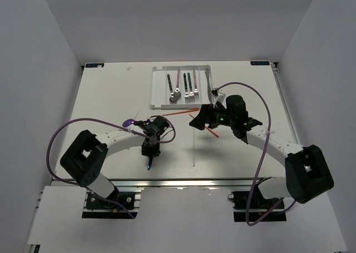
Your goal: Sort the eating utensils into containers
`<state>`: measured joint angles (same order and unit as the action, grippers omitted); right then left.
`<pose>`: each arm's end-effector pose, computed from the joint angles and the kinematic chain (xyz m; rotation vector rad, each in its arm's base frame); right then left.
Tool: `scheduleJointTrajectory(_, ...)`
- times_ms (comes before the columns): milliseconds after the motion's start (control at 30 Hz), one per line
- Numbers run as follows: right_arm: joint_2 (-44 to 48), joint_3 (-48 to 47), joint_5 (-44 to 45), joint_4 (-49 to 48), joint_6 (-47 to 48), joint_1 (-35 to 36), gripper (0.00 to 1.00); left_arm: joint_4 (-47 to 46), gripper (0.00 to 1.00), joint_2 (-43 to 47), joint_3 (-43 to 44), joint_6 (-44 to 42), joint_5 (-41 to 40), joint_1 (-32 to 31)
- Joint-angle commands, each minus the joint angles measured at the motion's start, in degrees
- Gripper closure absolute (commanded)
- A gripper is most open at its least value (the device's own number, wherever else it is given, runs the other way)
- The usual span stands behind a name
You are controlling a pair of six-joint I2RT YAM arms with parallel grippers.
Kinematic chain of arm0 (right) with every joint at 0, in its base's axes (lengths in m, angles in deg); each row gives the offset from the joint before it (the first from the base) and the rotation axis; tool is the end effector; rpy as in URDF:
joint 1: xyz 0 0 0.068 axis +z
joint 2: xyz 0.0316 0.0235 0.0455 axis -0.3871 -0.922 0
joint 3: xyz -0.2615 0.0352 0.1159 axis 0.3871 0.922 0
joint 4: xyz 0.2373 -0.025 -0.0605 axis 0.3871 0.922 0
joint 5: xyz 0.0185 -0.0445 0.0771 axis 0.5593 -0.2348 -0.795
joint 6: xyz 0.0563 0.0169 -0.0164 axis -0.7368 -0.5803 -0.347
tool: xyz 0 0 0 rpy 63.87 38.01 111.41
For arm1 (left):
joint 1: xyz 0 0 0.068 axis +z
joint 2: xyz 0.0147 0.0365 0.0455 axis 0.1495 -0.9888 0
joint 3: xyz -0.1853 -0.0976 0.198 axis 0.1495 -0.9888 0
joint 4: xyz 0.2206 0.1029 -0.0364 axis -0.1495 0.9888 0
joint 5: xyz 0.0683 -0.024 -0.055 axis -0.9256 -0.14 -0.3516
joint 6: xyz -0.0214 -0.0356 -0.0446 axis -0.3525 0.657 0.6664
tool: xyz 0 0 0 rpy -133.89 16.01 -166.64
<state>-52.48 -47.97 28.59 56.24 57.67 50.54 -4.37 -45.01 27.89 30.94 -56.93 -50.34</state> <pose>0.2429 0.1509 0.2622 -0.3980 2.0447 1.0208 0.1921 -0.1585 0.1725 0.0891 2.8963 0.1147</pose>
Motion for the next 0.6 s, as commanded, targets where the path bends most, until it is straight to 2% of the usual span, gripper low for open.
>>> scheduleJointTrajectory(0,1.89,-0.88,0.68,-0.68,1.53,0.27,0.14,-4.73,0.61,-3.48,-3.81,-0.28,1.94,0.25)
scheduleJointTrajectory(167,3.11,-0.7,0.77,-0.59,1.8,0.18,0.14,-6.93,0.68,-4.09,-5.83,-0.27,4.31,0.34)
scheduleJointTrajectory(233,3.47,-0.52,0.77,-0.51,1.8,0.27,0.14,-7.72,0.74,-4.35,-6.71,-0.1,4.41,0.43)
scheduleJointTrajectory(400,4.0,0.27,-0.98,-1.99,1.89,0.27,0.13,-7.9,1.0,-7.07,-7.42,0.25,4.5,0.52)
scheduleJointTrajectory(567,3.91,0.88,-1.61,-3.32,1.36,0.09,0.11,-7.11,1.0,-5.33,-7.33,1.13,3.7,0.34)
